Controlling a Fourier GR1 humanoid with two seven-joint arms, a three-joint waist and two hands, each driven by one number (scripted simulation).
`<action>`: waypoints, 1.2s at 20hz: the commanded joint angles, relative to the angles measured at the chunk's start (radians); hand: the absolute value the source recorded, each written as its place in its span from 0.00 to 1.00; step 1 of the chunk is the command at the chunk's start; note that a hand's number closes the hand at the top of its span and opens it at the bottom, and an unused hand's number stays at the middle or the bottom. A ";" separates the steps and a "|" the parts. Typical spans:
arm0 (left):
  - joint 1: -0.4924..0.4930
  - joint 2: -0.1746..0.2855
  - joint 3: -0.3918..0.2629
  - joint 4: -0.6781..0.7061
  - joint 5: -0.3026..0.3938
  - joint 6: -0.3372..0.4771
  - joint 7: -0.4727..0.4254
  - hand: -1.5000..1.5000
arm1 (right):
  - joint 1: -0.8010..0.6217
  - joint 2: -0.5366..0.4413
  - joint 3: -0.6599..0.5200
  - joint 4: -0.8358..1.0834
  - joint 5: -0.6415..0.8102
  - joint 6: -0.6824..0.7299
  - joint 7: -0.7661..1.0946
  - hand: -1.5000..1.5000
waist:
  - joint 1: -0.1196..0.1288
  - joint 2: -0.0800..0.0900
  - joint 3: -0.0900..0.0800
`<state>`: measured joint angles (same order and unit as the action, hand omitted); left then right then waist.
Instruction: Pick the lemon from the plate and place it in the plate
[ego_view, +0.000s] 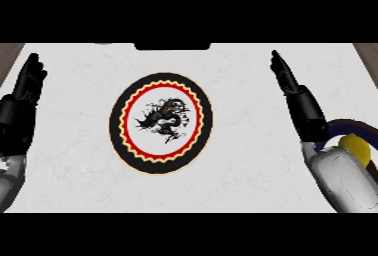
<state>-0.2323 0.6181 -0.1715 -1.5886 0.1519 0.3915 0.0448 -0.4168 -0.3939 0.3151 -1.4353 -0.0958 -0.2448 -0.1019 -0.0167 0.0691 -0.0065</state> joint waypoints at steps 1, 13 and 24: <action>0.054 -0.016 -0.018 0.049 -0.009 -0.022 -0.018 0.50 | 0.069 -0.008 -0.132 0.010 -0.149 0.058 -0.077 0.00 | 0.004 -0.064 0.008; 0.286 -0.020 -0.015 0.131 -0.001 -0.040 -0.137 0.50 | 0.355 0.184 -0.822 -0.079 -0.624 -0.098 -0.369 0.00 | -0.055 -0.076 0.009; 0.328 -0.037 0.005 0.145 -0.014 -0.104 -0.233 0.50 | 0.831 0.084 -0.800 -0.213 -0.580 0.280 -0.265 0.00 | -0.005 -0.070 0.005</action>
<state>0.1023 0.5770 -0.1883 -1.4767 0.1319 0.3060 -0.1522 0.2730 -0.2508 -0.5150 -1.6374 -0.7363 -0.0646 -0.4135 -0.0205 -0.0030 0.0001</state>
